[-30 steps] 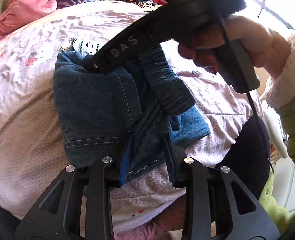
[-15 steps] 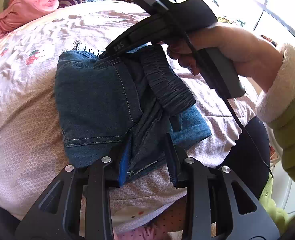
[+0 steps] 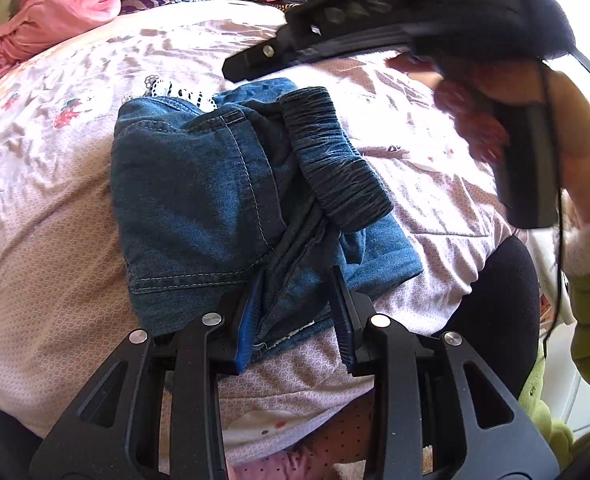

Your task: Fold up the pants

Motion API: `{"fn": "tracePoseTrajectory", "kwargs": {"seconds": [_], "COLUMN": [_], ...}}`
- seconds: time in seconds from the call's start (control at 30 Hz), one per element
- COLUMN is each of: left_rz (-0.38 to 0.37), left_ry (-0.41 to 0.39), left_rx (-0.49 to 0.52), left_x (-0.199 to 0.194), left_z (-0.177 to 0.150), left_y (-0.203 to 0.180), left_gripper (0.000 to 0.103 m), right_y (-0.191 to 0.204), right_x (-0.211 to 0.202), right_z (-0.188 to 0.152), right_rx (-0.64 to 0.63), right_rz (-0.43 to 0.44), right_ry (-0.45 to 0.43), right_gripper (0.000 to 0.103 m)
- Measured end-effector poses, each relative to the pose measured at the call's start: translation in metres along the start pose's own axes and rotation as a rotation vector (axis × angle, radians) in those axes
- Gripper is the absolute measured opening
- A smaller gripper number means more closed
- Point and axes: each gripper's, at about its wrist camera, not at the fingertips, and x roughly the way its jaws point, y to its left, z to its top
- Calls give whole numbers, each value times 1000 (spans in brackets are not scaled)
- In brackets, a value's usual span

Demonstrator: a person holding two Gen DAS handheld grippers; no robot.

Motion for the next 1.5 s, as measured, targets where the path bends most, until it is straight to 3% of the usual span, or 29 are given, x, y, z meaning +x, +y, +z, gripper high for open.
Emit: {"fn": "tracePoseTrajectory", "kwargs": {"seconds": [0.07,0.23,0.43,0.63,0.73,0.87,1.03,1.2,1.37,1.5], "left_rz": [1,3,6,6,2,9,25,66,88,93], "left_ry": [0,2,1,0,-4,-19,-50,-89,-70,-38], "left_rx": [-2,-2,-5,-8,-10,-11,-36,-106,-226,-254], "left_x": [0,-1,-3,-7,-11,-19,-33,-41,-25,-7], "left_z": [0,0,0,-1,0,2,7,18,30,34], "left_y": [0,0,1,2,1,0,8,33,69,80], "left_gripper": [25,25,25,25,34,42,51,66,67,67], "right_y": [4,0,-9,-14,-11,-5,-8,-26,-51,-62], "right_x": [1,18,32,25,9,-16,-43,-57,-46,-29], "right_z": [-7,-21,-26,-26,-26,-26,-33,-48,-63,-67], "right_rx": [-6,24,45,97,121,123,131,176,244,273], "right_rz": [-3,-45,-81,-62,-28,-46,-78,-120,-128,-100], "right_ry": [21,67,57,26,-11,-65,-117,-146,-115,-81], "right_gripper": [21,23,23,25,38,52,62,66,66,66]}}
